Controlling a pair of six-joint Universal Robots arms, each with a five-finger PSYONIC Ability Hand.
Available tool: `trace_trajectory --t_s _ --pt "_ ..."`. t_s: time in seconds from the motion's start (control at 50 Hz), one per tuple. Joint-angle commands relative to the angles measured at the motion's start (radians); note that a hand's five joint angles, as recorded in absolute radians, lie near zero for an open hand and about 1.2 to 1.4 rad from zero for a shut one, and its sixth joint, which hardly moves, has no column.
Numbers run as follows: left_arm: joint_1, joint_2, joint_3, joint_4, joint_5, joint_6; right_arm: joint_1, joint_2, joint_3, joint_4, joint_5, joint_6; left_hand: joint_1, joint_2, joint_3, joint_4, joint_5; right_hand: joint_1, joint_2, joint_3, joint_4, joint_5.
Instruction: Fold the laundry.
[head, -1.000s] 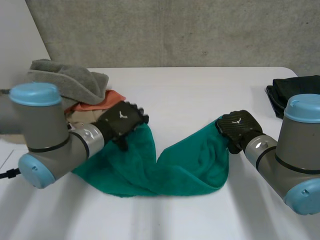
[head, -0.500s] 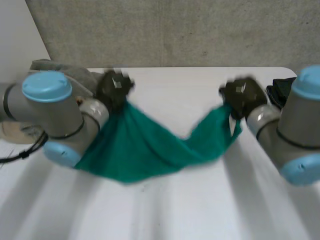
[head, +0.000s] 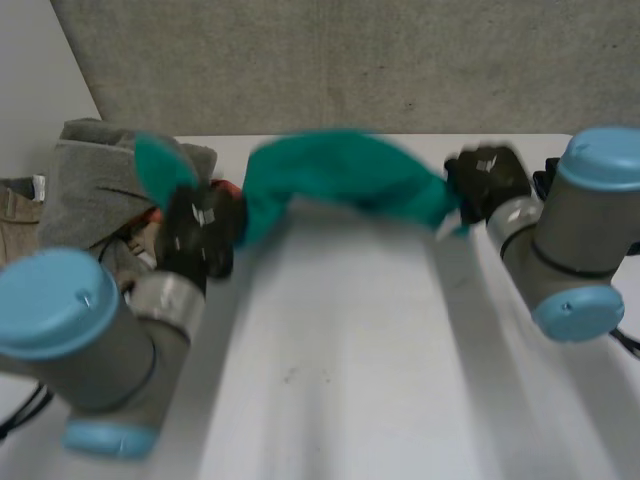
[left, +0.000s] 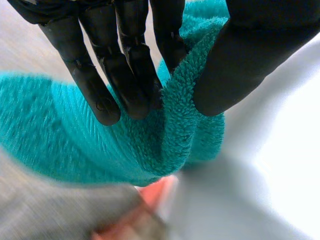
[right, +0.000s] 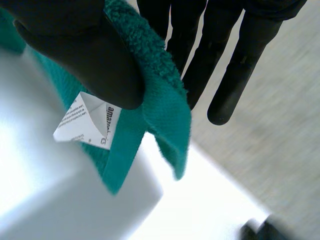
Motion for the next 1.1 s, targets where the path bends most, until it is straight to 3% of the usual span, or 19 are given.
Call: trace_trajectory --t_s 0.02,0.1,0.18,0.2,0.24,0.36,0.38,0.44,0.56,0.66,0.82,0.9,0.98,1.1 --pt "-0.08 -0.009 -0.083 -0.222 -0.068 -0.011 0.001 0.051 0.077 0.038 -0.019 -0.042 0.243 0.198 0.204 0.196 0.249 0.291 0.215 0.202 0.195 0.202" --pt "-0.102 0.008 -0.083 -0.351 -0.137 -0.024 -0.007 0.048 0.109 0.036 -0.021 -0.083 0.159 0.114 0.119 0.112 0.164 0.291 0.215 0.202 0.195 0.202" --pt "-0.105 0.08 -0.072 -0.426 -0.18 -0.038 -0.008 0.037 0.118 0.038 -0.022 -0.088 -0.226 -0.27 -0.265 -0.273 -0.22 0.291 0.215 0.202 0.195 0.202" --pt "-0.105 0.116 -0.069 -0.438 -0.183 -0.038 -0.008 0.036 0.12 0.038 -0.022 -0.088 -0.537 -0.582 -0.577 -0.584 -0.532 0.291 0.215 0.202 0.195 0.202" --pt "-0.105 0.15 -0.066 -0.44 -0.181 -0.036 -0.008 0.027 0.129 0.038 -0.022 -0.086 -0.763 -0.807 -0.802 -0.81 -0.757 0.291 0.215 0.202 0.195 0.202" --pt "-0.062 0.236 -0.028 -0.419 -0.177 -0.031 -0.007 -0.01 0.173 0.035 -0.022 -0.086 -0.896 -0.94 -0.935 -0.943 -0.89 0.291 0.215 0.202 0.195 0.202" --pt "-0.022 0.236 -0.025 -0.416 -0.175 -0.027 -0.007 -0.013 0.178 0.035 -0.021 -0.086 -0.896 -0.94 -0.935 -0.943 -0.89 0.291 0.215 0.202 0.195 0.202" --pt "0.045 0.236 -0.029 -0.416 -0.154 -0.025 -0.007 -0.023 0.193 0.035 -0.022 -0.085 -0.893 -0.937 -0.932 -0.94 -0.887 0.291 0.215 0.202 0.195 0.202" --pt "0.198 0.217 -0.062 -0.437 0.013 -0.021 -0.008 -0.024 0.207 0.035 -0.053 -0.085 -0.811 -0.856 -0.85 -0.858 -0.806 0.291 0.215 0.202 0.195 0.202" --pt "0.286 0.18 -0.071 -0.445 0.041 -0.025 -0.01 -0.024 0.206 0.035 -0.054 -0.086 -0.749 -0.794 -0.788 -0.796 -0.744 0.291 0.215 0.202 0.195 0.202" --pt "0.32 0.04 -0.042 -0.474 0.042 -0.018 -0.008 -0.026 0.204 0.038 -0.054 -0.086 -0.599 -0.644 -0.639 -0.646 -0.594 0.291 0.215 0.202 0.195 0.202" --pt "0.322 -0.004 -0.028 -0.495 0.047 -0.022 -0.008 -0.027 0.198 0.04 -0.048 -0.085 -0.406 -0.451 -0.445 -0.453 -0.401 0.291 0.215 0.202 0.195 0.202" --pt "0.319 -0.015 -0.022 -0.498 0.047 -0.024 -0.011 -0.03 0.19 0.047 -0.042 -0.085 0.236 0.191 0.197 0.189 0.242 0.291 0.215 0.202 0.195 0.202" --pt "0.308 0.064 -0.043 -0.506 0.046 -0.024 -0.013 -0.042 0.198 0.104 -0.041 -0.094 0.243 0.198 0.204 0.196 0.249 0.291 0.215 0.202 0.195 0.202"
